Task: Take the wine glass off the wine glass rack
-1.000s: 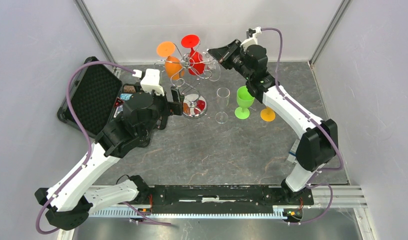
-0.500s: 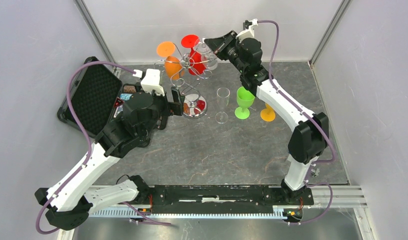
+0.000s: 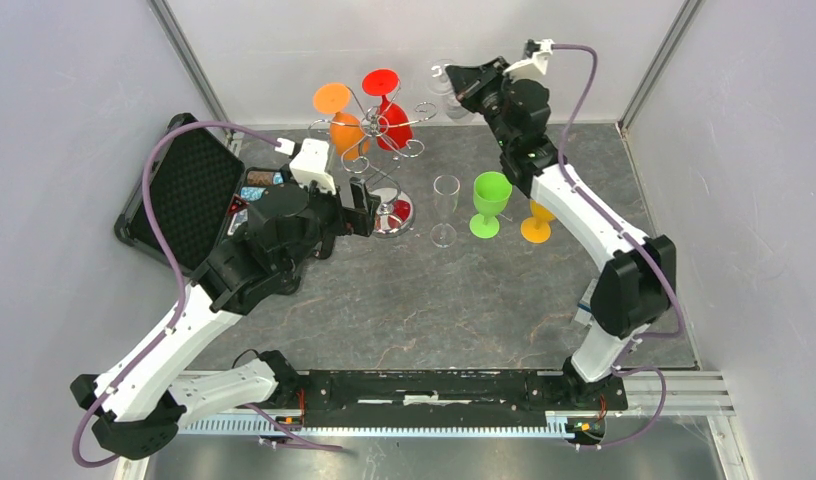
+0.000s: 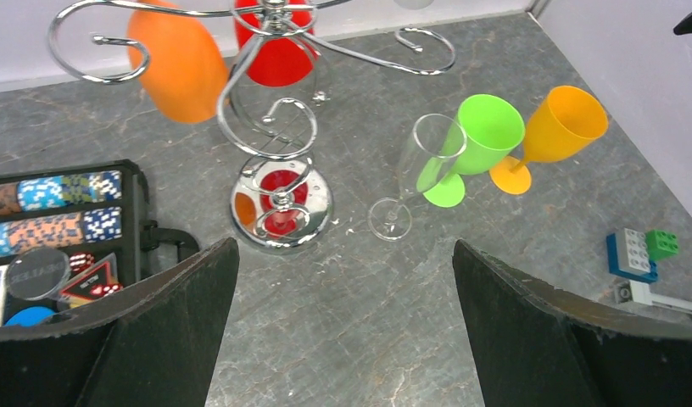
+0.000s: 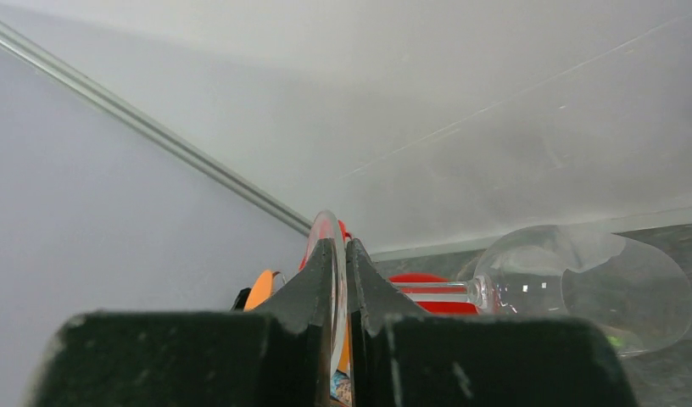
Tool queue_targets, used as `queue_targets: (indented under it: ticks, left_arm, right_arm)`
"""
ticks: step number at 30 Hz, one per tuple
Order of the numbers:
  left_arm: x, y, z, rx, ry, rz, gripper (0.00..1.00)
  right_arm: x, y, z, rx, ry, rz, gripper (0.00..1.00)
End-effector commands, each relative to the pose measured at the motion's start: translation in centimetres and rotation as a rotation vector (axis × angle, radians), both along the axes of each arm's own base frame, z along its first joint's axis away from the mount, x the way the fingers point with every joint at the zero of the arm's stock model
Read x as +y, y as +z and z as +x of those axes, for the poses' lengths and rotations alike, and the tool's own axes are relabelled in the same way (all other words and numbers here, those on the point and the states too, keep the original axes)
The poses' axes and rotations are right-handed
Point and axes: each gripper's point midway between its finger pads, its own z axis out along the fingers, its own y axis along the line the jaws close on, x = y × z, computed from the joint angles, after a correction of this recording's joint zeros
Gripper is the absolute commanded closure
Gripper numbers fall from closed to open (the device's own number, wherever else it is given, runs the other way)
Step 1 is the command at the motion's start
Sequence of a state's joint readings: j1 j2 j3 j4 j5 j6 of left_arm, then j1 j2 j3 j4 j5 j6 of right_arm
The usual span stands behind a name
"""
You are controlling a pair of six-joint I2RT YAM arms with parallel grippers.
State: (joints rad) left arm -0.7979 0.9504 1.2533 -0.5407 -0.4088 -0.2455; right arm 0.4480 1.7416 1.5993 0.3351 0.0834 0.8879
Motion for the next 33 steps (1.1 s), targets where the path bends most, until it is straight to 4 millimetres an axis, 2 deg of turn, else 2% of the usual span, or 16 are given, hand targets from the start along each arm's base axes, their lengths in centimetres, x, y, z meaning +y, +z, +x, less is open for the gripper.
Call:
queue_targets:
  ticks: [1, 7, 10, 13, 19, 22, 25, 28, 31, 33]
  left_arm:
    - [-1.9, 1.8, 0.1, -0.032, -0.072, -0.080, 0.00]
    - [-6.0, 3.4, -1.1, -0.110, -0.303, -0.131, 0.00]
    - [-8.5, 5.4, -2.0, -0.211, -0.458, -0.139, 0.00]
    - [-10.7, 6.6, -2.8, -0.320, -0.619, -0.077, 0.01]
    - [-15.1, 5.6, -4.5, -0.546, -0.923, 0.076, 0.07]
    - [-16.5, 6.5, -4.3, -0.675, -0.959, 0.069, 0.13]
    - [-17.9, 7.5, -3.9, -0.738, -0.976, 0.018, 0.31]
    - [-19.4, 7.9, -2.8, -0.720, -0.976, -0.031, 0.42]
    - [-20.4, 7.8, -1.9, -0.710, -0.958, -0.042, 0.44]
    - [-21.0, 7.8, -1.4, -0.716, -0.949, -0.056, 0.38]
  right_arm:
    - [-4.6, 7.0, -3.9, -0.171, -0.092, 0.062, 1.00]
    - [-7.4, 7.1, -8.8, -0.182, -0.079, 0.112, 1.00]
    - [-8.0, 6.7, -11.4, -0.162, -0.031, 0.122, 1.00]
    - [-8.3, 6.8, -14.3, -0.155, 0.028, 0.135, 1.00]
    - [-9.0, 6.8, -20.3, -0.186, 0.144, 0.209, 1.00]
    - [-8.9, 6.6, -22.6, -0.182, 0.208, 0.237, 1.00]
    - [-8.2, 6.1, -24.6, -0.164, 0.296, 0.270, 1.00]
    - [-7.9, 5.9, -26.5, -0.166, 0.374, 0.315, 1.00]
    - [-7.7, 5.6, -27.6, -0.162, 0.419, 0.329, 1.00]
    - [-7.7, 5.5, -28.1, -0.161, 0.433, 0.334, 1.00]
